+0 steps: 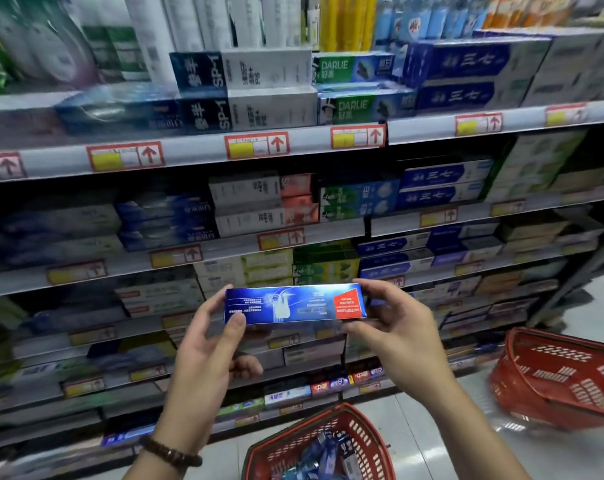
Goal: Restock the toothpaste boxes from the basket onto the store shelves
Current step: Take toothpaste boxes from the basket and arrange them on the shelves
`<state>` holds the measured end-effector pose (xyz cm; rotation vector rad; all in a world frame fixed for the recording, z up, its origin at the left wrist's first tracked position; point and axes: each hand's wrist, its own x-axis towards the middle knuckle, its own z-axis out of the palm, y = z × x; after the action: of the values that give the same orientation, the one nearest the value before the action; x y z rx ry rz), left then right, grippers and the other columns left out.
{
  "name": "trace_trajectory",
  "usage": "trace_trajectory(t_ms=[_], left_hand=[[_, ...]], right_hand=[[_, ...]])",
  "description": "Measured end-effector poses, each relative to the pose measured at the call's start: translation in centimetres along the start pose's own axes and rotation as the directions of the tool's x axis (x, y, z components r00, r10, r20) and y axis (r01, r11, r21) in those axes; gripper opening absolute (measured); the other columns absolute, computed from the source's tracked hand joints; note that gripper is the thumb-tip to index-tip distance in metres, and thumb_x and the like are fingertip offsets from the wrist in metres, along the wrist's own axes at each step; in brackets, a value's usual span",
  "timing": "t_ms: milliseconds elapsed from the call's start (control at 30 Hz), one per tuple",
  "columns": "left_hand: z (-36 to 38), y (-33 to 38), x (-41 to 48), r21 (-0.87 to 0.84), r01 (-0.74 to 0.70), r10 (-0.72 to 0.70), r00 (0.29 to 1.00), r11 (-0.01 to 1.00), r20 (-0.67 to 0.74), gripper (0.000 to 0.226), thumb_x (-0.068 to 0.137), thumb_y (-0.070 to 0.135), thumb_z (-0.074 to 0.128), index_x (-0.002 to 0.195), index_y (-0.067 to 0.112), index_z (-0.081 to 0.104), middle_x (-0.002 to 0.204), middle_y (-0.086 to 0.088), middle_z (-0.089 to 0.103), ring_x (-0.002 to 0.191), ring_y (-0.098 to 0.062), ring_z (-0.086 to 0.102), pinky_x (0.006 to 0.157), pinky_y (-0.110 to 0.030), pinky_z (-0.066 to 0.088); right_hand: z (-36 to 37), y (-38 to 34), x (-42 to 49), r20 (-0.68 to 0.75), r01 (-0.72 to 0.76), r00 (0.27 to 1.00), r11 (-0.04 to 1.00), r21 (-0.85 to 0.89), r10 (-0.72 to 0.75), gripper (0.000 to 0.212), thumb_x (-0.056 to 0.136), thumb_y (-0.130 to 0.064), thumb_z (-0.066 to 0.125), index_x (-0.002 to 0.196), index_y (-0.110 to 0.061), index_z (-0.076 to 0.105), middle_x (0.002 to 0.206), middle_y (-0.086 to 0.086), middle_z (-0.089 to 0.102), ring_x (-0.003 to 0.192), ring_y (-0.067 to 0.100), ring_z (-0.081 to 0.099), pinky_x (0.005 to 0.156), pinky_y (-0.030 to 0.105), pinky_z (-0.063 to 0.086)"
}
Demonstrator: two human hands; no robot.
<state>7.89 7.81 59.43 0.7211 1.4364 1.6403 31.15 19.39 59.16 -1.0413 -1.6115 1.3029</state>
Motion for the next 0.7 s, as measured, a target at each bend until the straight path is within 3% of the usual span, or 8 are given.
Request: trace_trajectory(t_ms=[167, 333, 533, 633, 700], left_hand=[[-0.3, 1.9, 0.2, 0.044, -0.084, 0.081, 0.994, 0.995, 0.080, 0.069, 0.087, 0.016, 0.069, 0.145, 0.050, 0.051, 0.118, -0.006, 0.077, 0.066, -0.038, 0.065, 0.078, -0.052, 0.056], [-0.9, 3.2, 0.0, 0.081, -0.106, 0.097, 0.990, 0.991, 0.104, 0.067, 0.101, 0.003, 0.054, 0.147, 0.052, 0.049, 0.119, -0.004, 0.077, 0.068, -0.041, 0.070, 0.080, -0.052, 0.058], [-2.2, 3.7, -0.1, 0.037, -0.116, 0.111, 0.986, 0.993, 0.121, 0.065, 0.102, 0.001, 0.051, 0.147, 0.049, 0.050, 0.113, -0.016, 0.078, 0.067, -0.043, 0.069, 0.065, -0.043, 0.063], [-2.8, 3.7, -0.2, 0.026, -0.139, 0.136, 0.986, 0.990, 0.096, 0.062, 0.102, -0.001, 0.051, 0.145, 0.044, 0.053, 0.115, -0.010, 0.079, 0.068, -0.042, 0.071, 0.055, -0.034, 0.058], [-3.1, 3.7, -0.1, 0.029, -0.157, 0.155, 0.985, 0.987, 0.071, 0.058, 0.098, 0.009, 0.057, 0.142, 0.048, 0.057, 0.116, -0.002, 0.077, 0.075, -0.035, 0.073, 0.056, -0.034, 0.058]], right_hand=[[-0.3, -1.8, 0.3, -0.013, 0.036, 0.999, 0.999, 0.023, -0.036, 0.057, 0.082, 0.001, 0.087, 0.128, -0.028, 0.069, 0.118, -0.004, 0.078, 0.104, 0.014, 0.077, 0.086, 0.028, 0.063], [-0.2, -3.1, 0.2, -0.027, 0.075, 0.997, 0.997, 0.028, -0.075, 0.057, 0.083, 0.000, 0.087, 0.131, -0.027, 0.069, 0.119, -0.006, 0.077, 0.109, 0.015, 0.076, 0.090, 0.032, 0.063], [0.5, -3.6, -0.4, -0.007, 0.114, 0.994, 0.990, 0.084, -0.113, 0.069, 0.087, 0.005, 0.081, 0.146, -0.024, 0.061, 0.123, -0.006, 0.077, 0.115, 0.015, 0.073, 0.094, 0.031, 0.062], [0.9, -3.9, -0.7, -0.012, 0.121, 0.993, 0.983, 0.138, -0.120, 0.065, 0.088, 0.010, 0.077, 0.143, -0.023, 0.063, 0.124, -0.004, 0.077, 0.116, 0.019, 0.073, 0.095, 0.033, 0.062], [1.1, -3.9, -0.9, -0.028, 0.127, 0.992, 0.977, 0.171, -0.124, 0.059, 0.088, 0.006, 0.078, 0.138, -0.023, 0.066, 0.123, -0.002, 0.077, 0.113, 0.021, 0.074, 0.094, 0.036, 0.062]])
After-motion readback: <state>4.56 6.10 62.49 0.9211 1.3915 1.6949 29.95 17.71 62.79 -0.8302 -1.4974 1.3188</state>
